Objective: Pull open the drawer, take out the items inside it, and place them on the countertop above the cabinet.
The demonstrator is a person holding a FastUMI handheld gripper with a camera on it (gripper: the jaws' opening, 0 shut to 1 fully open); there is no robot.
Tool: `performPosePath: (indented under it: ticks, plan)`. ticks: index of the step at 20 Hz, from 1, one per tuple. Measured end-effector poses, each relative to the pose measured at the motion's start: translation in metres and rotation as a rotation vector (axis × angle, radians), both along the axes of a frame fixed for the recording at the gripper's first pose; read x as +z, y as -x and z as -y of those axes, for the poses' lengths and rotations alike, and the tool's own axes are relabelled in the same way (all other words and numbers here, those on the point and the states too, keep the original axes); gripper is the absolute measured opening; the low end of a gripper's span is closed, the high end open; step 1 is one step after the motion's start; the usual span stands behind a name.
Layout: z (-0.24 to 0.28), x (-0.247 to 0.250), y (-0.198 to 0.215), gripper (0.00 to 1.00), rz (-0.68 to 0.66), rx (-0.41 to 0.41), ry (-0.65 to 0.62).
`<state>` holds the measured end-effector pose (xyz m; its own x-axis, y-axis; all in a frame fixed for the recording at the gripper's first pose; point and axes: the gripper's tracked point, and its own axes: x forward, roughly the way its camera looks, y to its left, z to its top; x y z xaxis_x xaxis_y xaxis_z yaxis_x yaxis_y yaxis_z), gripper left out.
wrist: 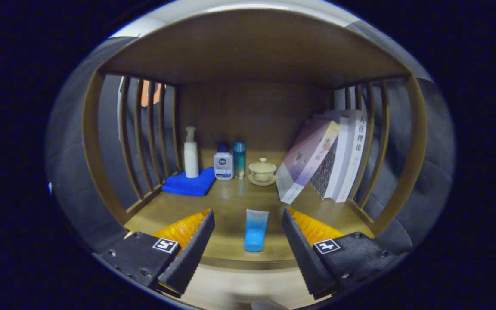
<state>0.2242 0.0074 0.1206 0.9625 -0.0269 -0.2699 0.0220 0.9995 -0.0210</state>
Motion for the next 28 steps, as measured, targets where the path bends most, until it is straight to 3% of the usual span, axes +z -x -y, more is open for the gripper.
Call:
performPosePath:
  ticks: [6,14,22,28]
  plan:
    - [0.009,0.014,0.070,0.99,0.196,-0.037,-0.018]
    - [0.013,0.004,0.143,0.99,0.321,-0.030,0.022]
    - [0.026,-0.037,0.194,0.99,0.329,-0.046,0.026]
    - [0.019,-0.094,0.218,0.99,0.246,-0.032,0.040]
